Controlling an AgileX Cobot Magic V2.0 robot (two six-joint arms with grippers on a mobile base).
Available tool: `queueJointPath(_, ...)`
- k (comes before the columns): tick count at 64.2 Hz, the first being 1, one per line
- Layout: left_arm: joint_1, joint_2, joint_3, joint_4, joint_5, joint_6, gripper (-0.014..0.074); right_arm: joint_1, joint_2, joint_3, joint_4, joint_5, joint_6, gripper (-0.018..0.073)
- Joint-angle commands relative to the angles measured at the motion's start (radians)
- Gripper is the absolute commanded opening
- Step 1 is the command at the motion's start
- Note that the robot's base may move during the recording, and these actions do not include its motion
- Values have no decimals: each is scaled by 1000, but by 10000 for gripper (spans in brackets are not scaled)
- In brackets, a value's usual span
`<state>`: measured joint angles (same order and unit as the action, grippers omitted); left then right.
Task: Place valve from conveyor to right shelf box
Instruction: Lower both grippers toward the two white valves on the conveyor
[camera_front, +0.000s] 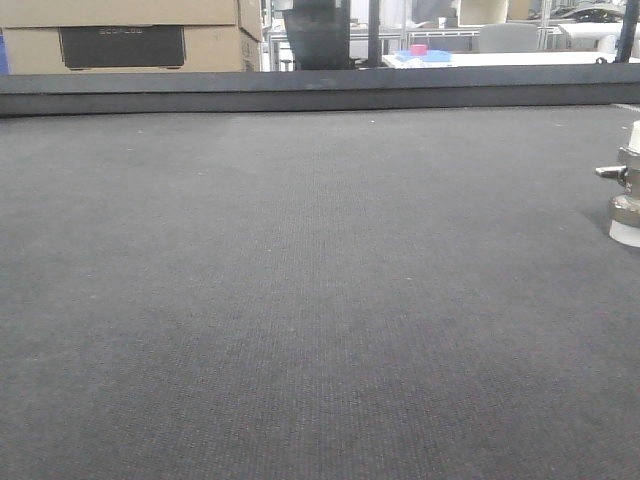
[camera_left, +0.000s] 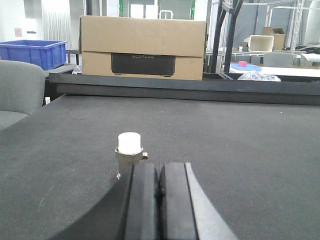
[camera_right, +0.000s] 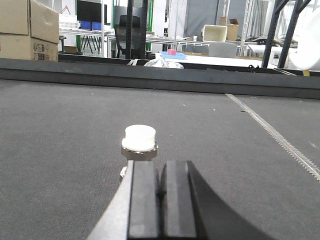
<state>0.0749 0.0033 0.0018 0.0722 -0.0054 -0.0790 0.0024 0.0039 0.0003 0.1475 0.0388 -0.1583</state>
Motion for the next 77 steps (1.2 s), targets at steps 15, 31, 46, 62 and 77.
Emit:
queueJointPath(15,2,-3,-2,1,-15,-4,-111,2,-4,0,-3,-22,3,-162)
queueJointPath(31,2,-3,-2,1,-24,-4,-111,2,-4,0,-3,-22,3,-162)
queueJointPath(46,2,-3,-2,-2,-97,-4,-111,2,-4,0,-3,-24,3,-162)
queueJointPath(62,2,-3,-2,-2,-118,-4,-111,2,-4,0,-3,-114,3,-162)
queueJointPath(77,2,-3,-213,-2,90,-4,-111,2,-4,-192,49,-2,3,-162)
